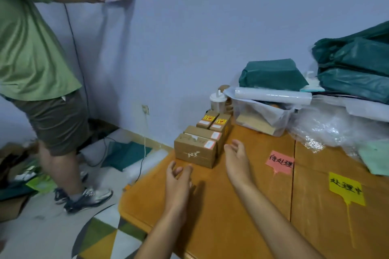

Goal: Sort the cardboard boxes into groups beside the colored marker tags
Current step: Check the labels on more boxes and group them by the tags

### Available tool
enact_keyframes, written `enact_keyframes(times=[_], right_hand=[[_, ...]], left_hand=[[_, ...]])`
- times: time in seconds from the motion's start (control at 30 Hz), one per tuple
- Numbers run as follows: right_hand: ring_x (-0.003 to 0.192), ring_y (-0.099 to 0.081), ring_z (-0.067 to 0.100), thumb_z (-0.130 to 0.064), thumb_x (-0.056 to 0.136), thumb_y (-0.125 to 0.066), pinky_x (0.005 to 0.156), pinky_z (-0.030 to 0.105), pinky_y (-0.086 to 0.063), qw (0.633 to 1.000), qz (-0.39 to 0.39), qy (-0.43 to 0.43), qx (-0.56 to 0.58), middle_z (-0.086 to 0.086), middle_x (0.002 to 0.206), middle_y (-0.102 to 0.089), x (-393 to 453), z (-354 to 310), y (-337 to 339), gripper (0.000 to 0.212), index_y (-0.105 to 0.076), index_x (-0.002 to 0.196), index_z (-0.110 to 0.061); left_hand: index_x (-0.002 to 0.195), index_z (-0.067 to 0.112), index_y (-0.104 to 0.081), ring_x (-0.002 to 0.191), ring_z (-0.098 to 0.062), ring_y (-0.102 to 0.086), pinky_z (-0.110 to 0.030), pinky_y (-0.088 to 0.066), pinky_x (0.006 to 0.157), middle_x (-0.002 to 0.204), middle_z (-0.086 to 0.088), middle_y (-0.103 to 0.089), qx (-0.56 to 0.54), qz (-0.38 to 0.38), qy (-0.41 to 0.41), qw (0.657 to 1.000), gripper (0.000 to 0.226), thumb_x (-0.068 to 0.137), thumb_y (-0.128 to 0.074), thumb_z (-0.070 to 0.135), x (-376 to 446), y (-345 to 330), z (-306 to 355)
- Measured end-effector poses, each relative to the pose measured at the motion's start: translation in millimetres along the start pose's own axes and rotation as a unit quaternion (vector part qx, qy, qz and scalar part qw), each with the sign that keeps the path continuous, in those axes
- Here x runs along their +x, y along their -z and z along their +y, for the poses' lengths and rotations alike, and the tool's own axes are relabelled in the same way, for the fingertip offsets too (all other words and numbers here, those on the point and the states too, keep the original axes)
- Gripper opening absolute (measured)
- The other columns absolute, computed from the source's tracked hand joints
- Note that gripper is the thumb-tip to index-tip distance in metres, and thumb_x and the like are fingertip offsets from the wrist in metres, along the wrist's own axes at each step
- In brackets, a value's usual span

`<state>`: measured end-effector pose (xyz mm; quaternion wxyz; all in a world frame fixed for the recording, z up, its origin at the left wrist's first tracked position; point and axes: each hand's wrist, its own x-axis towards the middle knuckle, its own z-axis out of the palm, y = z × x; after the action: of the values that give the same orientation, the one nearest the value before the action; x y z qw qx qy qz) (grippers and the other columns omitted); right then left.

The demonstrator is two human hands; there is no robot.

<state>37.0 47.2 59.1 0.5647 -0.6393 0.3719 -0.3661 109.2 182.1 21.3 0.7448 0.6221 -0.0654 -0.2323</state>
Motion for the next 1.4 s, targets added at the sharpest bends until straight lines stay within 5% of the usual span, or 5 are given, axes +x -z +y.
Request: enact_keyframes(times=[0.3,0.77,1.0,1.13,1.4], right_hand=[[0.117,-0.061,0.021,-0.035,0.095,-0.059,0.096,0.036,-0.049,0.996,-0.022,-0.016,-0.088,0.003,0.136,-0.063,98,17,-29,0.045,-0.054,0.137,-0.02],[0.081,-0.073,0.019,-0.026,0.084,-0.076,0.066,0.028,-0.058,0.985,-0.146,-0.086,-0.028,0.011,0.095,-0.08,76,14,-7,0.014,-0.074,0.085,-0.012],[0.103,-0.075,0.029,-0.018,0.086,-0.076,0.091,0.046,-0.06,0.967,-0.185,-0.141,0.107,0.016,0.106,-0.079,-18,17,41,0.008,-0.072,0.092,-0.015],[0.112,-0.072,0.029,-0.011,0.081,-0.076,0.098,0.049,-0.054,0.959,-0.154,-0.102,0.213,0.013,0.121,-0.075,-76,8,71,0.044,-0.068,0.123,-0.016],[0.119,-0.066,0.028,-0.007,0.073,-0.075,0.089,0.031,-0.057,0.95,-0.143,0.011,0.277,0.014,0.134,-0.068,-144,-14,132,0.061,-0.061,0.132,-0.018]], left_hand=[[0.16,0.033,-0.018,0.137,-0.024,-0.046,-0.041,-0.043,0.109,0.159,0.0,-0.035,-0.01,0.036,0.021,0.999,0.095,0.085,-0.073,0.051,35,-55,4],[0.153,0.03,-0.041,0.127,-0.02,-0.055,-0.038,-0.048,0.103,0.15,0.0,-0.05,-0.017,0.064,0.022,0.998,0.061,0.095,-0.057,0.041,33,-46,-2],[0.134,0.043,-0.058,0.112,-0.012,-0.065,-0.037,-0.054,0.094,0.127,0.008,-0.069,-0.054,0.037,-0.003,0.998,0.038,0.097,-0.059,0.034,-49,-17,10],[0.123,0.054,-0.063,0.11,-0.01,-0.068,-0.038,-0.055,0.092,0.117,0.013,-0.074,-0.054,-0.022,-0.044,0.997,0.034,0.096,-0.063,0.033,-99,-2,27],[0.116,0.047,-0.066,0.108,-0.017,-0.074,-0.029,-0.06,0.079,0.125,0.001,-0.072,-0.085,-0.202,-0.069,0.973,0.037,0.086,-0.072,0.024,-140,3,45]])
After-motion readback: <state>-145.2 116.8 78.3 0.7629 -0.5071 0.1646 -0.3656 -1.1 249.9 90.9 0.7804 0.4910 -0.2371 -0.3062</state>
